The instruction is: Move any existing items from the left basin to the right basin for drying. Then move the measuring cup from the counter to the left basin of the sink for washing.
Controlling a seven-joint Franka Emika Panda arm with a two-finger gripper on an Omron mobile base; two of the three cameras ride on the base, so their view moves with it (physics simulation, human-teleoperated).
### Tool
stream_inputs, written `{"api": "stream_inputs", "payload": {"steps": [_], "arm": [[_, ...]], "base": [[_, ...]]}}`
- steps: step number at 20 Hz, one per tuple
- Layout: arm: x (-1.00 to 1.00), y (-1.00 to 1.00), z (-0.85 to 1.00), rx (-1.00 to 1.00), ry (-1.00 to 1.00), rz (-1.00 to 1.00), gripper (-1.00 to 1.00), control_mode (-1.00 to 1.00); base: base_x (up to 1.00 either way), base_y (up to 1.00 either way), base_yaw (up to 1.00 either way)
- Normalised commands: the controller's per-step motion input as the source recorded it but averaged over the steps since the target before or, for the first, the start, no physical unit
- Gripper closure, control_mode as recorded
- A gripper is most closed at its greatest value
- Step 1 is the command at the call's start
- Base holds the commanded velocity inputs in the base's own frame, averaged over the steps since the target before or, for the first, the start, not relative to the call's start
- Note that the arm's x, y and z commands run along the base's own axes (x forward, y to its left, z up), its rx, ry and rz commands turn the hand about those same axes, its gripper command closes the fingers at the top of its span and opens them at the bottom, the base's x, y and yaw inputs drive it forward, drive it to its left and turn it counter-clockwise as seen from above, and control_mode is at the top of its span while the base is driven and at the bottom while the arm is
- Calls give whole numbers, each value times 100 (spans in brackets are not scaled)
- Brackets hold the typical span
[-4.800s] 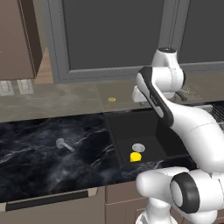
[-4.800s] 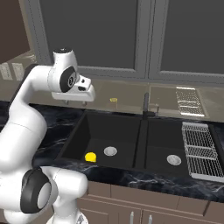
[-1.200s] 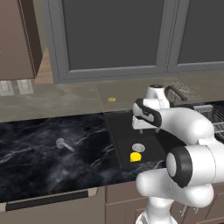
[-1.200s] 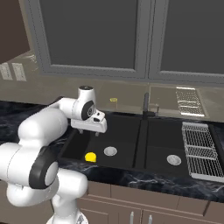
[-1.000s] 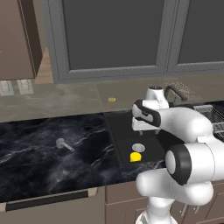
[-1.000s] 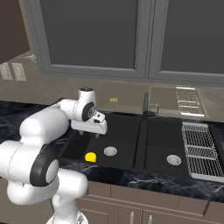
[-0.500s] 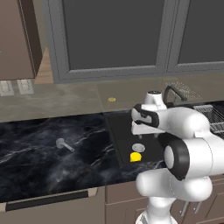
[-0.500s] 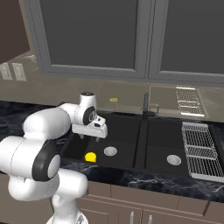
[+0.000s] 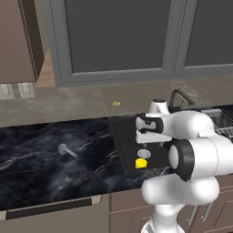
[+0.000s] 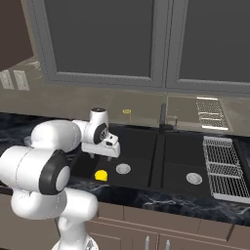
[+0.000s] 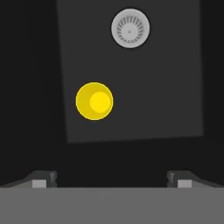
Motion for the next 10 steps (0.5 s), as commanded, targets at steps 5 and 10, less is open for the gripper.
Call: {"api": "stream_inputs", "payload": {"steps": [5,10], "arm": [[5,0,-21,0,0,0,-100,-100],[8,0,-21,0,1,0,-100,-100]], "base": [[0,0,0],[0,0,0]]}}
